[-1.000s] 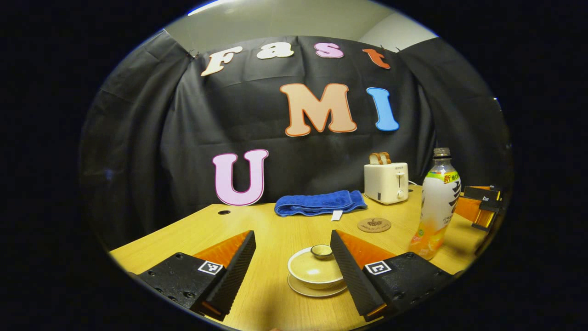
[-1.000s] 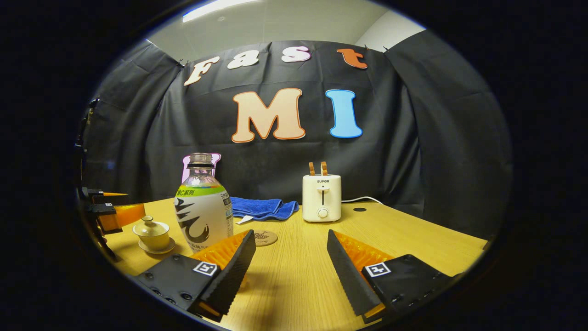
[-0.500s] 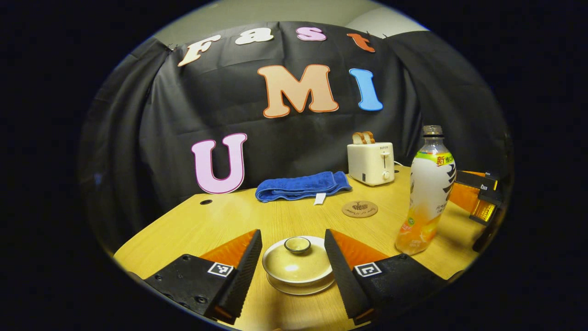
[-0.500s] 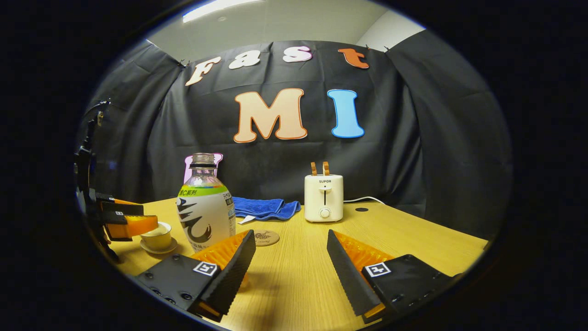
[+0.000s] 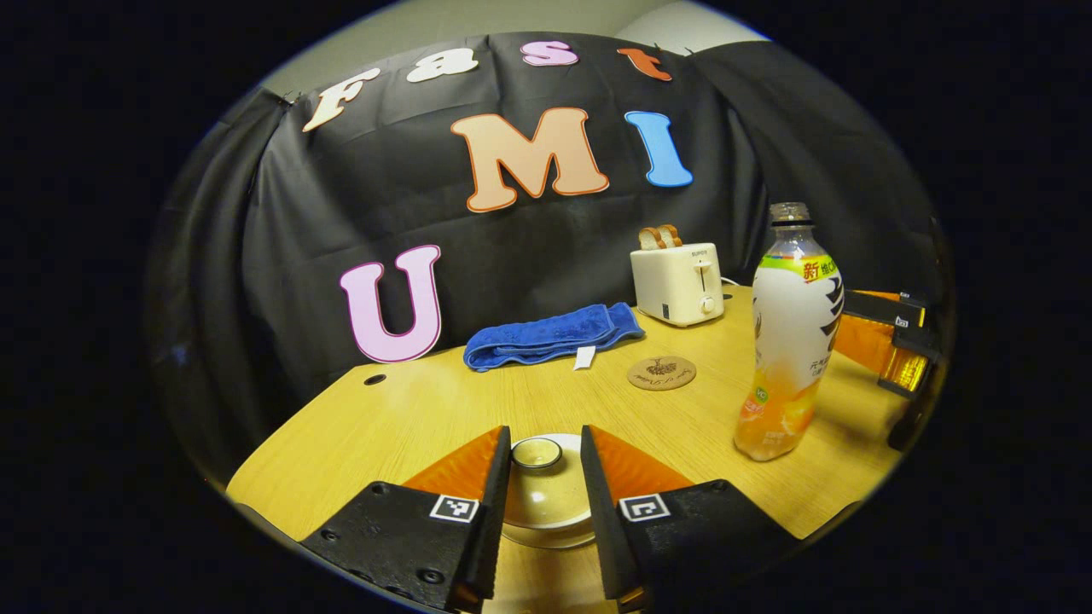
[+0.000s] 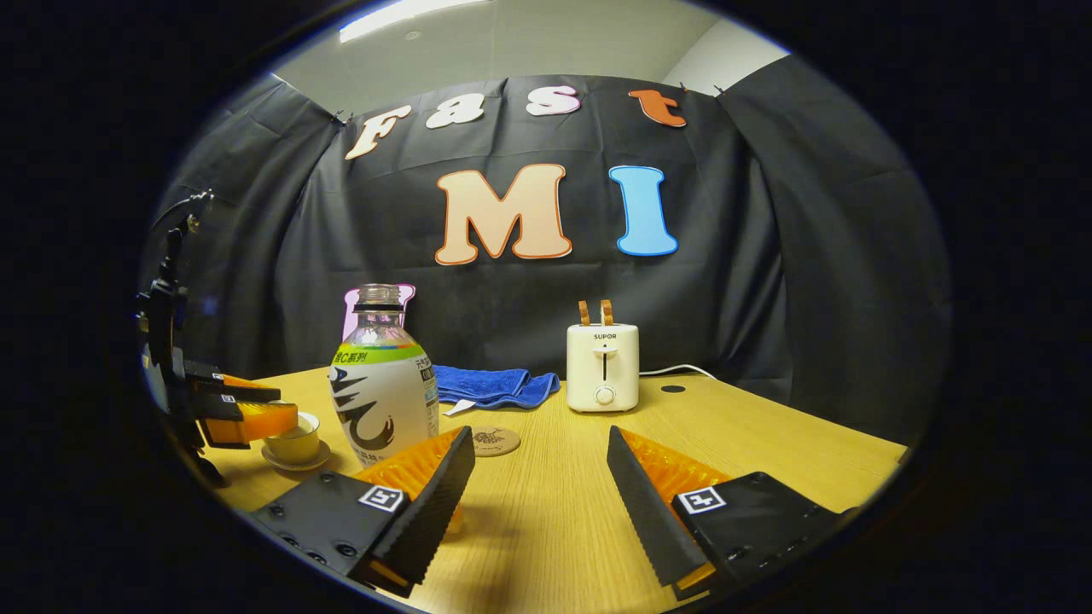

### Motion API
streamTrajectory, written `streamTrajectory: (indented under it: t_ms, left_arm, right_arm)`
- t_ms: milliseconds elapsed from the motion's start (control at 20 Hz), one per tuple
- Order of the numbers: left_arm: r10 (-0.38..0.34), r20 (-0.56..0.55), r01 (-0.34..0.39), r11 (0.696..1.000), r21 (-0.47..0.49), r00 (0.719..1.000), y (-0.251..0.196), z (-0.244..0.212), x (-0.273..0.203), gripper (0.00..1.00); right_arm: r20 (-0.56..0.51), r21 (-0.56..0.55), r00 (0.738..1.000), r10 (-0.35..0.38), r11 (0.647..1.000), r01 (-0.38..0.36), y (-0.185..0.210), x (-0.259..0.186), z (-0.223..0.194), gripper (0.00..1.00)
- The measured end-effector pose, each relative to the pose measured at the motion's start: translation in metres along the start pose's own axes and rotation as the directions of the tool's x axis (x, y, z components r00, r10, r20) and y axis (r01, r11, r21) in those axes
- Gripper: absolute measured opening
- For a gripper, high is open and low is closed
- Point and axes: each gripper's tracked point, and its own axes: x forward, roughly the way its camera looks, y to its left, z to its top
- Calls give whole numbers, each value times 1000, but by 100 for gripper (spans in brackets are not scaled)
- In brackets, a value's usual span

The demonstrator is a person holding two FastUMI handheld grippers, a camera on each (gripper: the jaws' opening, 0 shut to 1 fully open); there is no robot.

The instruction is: Open the teacup lid with one hand, grasp the water bottle and pour water into the teacup with the other hand; after pouring, place the water bottle on the coaster and then close the teacup lid.

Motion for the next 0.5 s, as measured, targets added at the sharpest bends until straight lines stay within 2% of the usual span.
streamTrajectory:
  t_ms: [100,150,200,250,300,500]
  left_arm:
    - [-3,5,3,1000,2,1000,-1,1,-1,40]
    - [4,4,-4,1000,7,1000,1,1,0,40]
    - [9,2,-9,1000,8,1000,4,2,0,37]
    - [6,7,-6,1000,7,1000,3,0,0,30]
    - [4,9,-4,1000,12,1000,2,2,-1,29]
    - [6,15,-6,1000,1,1000,4,0,0,25]
  right_arm:
    - [1,0,1000,1,1000,-1,0,0,0,96]
    - [0,0,1000,1,1000,-1,0,0,0,99]
    - [0,0,1000,1,1000,-1,0,0,0,99]
    - [0,0,1000,1,1000,-1,0,0,0,96]
    - [0,0,1000,2,1000,-2,1,0,0,99]
    - [0,0,1000,10,1000,-10,2,-1,1,99]
